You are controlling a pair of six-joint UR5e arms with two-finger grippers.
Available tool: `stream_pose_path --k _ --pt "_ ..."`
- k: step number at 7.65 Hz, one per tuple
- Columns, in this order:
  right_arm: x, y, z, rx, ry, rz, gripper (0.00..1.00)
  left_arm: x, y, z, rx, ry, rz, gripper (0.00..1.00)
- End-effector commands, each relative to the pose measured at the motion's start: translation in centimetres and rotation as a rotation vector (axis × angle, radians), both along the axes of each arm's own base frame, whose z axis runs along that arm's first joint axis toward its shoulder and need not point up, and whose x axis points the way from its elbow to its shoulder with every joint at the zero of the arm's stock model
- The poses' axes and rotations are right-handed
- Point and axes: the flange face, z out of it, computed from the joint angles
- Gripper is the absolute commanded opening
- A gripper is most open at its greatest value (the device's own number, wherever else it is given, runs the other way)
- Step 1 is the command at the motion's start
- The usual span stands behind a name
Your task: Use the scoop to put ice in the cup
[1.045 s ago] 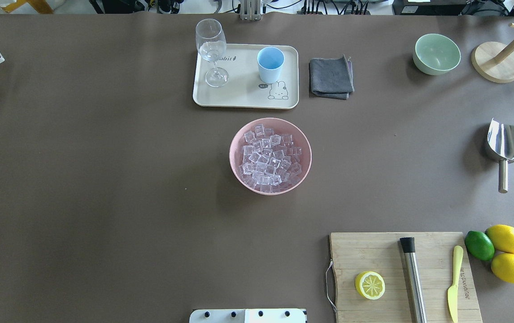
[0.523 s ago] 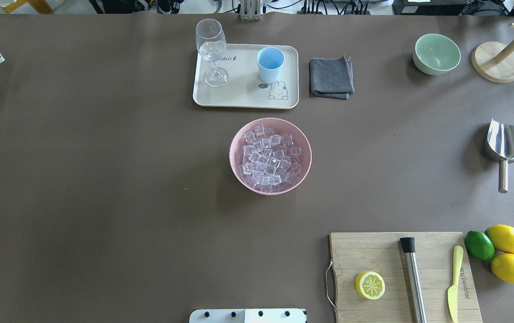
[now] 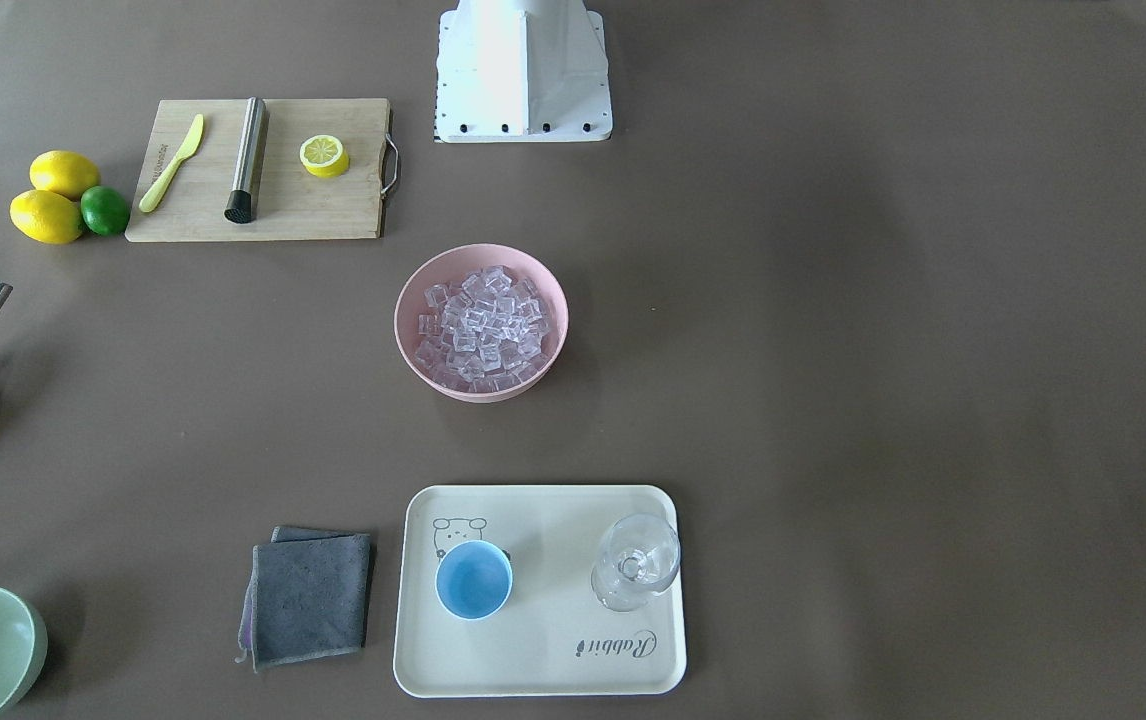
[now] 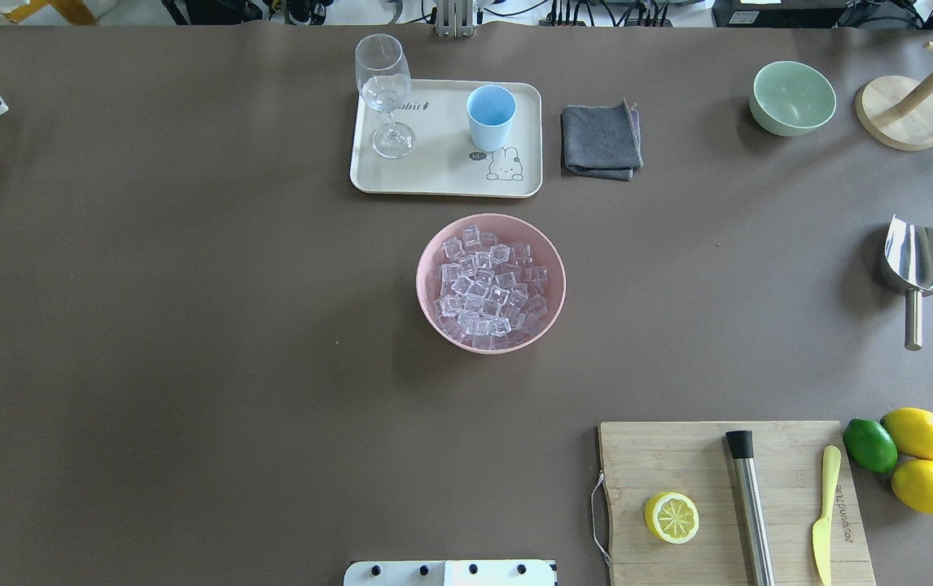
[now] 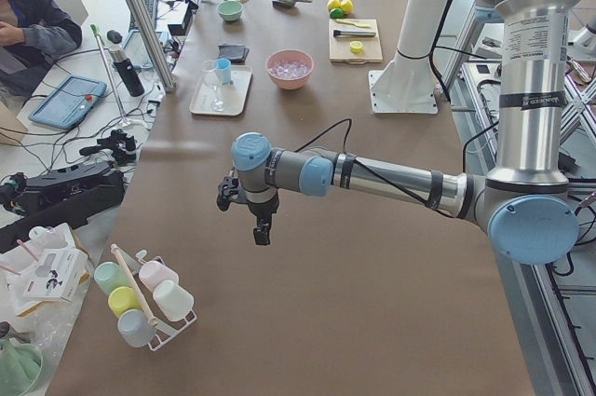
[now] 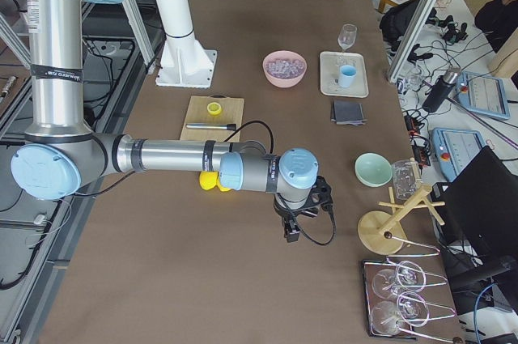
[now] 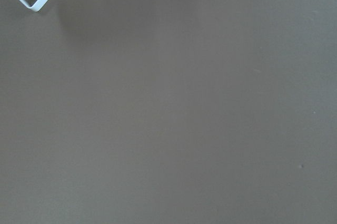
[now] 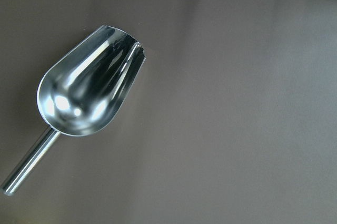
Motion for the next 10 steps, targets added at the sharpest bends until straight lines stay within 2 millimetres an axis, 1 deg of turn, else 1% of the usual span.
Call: stream_pose_path --k 1,2,3,4,5,6,7,8,9,10 --pt "0.7 0.8 0.3 -0.013 -0.020 0.022 1.00 6.5 0.8 -4.7 0.092 0.028 0.134 0.98" --pt "0.6 0.4 0.0 -0.013 -0.004 0.027 1.00 9.3 0.8 -6.7 0.133 0.045 0.188 0.98" --pt "-0.9 -0.1 -0.5 -0.056 -0.002 0.045 1.00 13.0 1.3 -9.2 0.200 0.072 0.260 0.98" --pt "-3.3 -1.5 -2.3 -0.112 -0.009 0.087 1.00 16.2 1.8 -10.9 0.257 0.100 0.321 0.98" --pt "-6.1 -1.8 -4.1 -0.135 -0.017 0.085 1.00 19.3 2.1 -13.0 0.315 0.133 0.376 0.98" --pt "-8.2 -2.0 -4.9 -0.190 -0.031 0.123 1.00 22.7 2.9 -14.9 0.380 0.172 0.434 0.98" --pt "-10.3 -2.3 -4.7 -0.207 -0.048 0.171 1.00 26.3 4.1 -16.8 0.449 0.219 0.497 0.98" --pt "-12.6 -2.3 -5.2 -0.290 -0.059 0.256 1.00 30.6 6.0 -18.5 0.555 0.231 0.552 0.98" --pt "-14.8 -2.0 -5.3 -0.397 -0.053 0.325 1.00 35.0 8.3 -20.3 0.675 0.218 0.583 0.98" --pt "-16.6 -1.8 -5.1 -0.467 -0.035 0.356 1.00 37.4 9.3 -21.6 0.717 0.237 0.608 0.98"
